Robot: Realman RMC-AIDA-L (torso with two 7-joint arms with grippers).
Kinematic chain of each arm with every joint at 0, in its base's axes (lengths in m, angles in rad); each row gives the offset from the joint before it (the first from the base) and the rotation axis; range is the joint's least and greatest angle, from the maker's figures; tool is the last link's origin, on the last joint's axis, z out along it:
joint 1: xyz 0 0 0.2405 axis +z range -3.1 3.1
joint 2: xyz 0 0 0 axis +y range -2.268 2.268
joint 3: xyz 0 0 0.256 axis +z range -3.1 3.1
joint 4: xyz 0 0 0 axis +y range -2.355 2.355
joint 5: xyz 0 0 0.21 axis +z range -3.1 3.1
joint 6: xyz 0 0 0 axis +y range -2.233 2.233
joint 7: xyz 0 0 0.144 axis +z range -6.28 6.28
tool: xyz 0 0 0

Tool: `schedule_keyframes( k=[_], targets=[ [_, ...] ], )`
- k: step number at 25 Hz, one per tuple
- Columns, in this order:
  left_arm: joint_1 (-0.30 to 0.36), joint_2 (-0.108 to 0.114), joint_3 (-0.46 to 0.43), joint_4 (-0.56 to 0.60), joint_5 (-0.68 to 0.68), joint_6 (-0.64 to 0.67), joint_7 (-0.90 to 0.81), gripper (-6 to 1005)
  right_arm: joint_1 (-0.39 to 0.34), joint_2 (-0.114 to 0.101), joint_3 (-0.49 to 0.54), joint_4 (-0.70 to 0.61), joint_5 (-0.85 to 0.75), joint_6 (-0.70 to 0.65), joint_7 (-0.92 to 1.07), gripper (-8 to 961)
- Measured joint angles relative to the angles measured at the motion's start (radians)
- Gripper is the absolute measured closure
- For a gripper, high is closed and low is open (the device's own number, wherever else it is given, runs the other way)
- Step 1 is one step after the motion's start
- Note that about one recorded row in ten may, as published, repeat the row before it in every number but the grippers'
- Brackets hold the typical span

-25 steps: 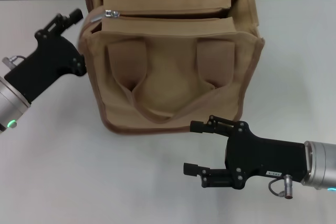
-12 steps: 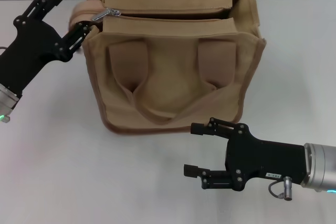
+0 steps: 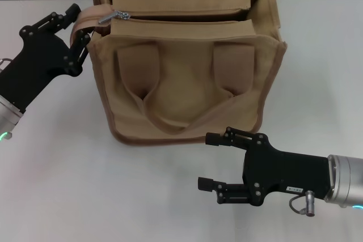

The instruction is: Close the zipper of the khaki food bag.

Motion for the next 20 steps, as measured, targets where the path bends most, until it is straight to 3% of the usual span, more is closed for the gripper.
schedule_keyframes(
  k=[8, 14, 20],
  targets=[
    [0.005, 0.000, -0.003, -0.018, -0.002, 0.022, -0.032, 747, 0.008, 0.000, 0.006, 0.042, 0.042, 0.006, 0.013, 129],
    [0.001, 0.002, -0.009, -0.023, -0.005, 0.037, -0.161, 929, -0.008, -0.001, 0.007, 0.072, 0.123, -0.035, 0.024, 133],
    [-0.008, 0.006, -0.011, 0.000, -0.005, 0.118, -0.373, 982, -0.027, -0.005, 0.007, 0.068, 0.196, -0.077, 0.072, 136]
  ],
)
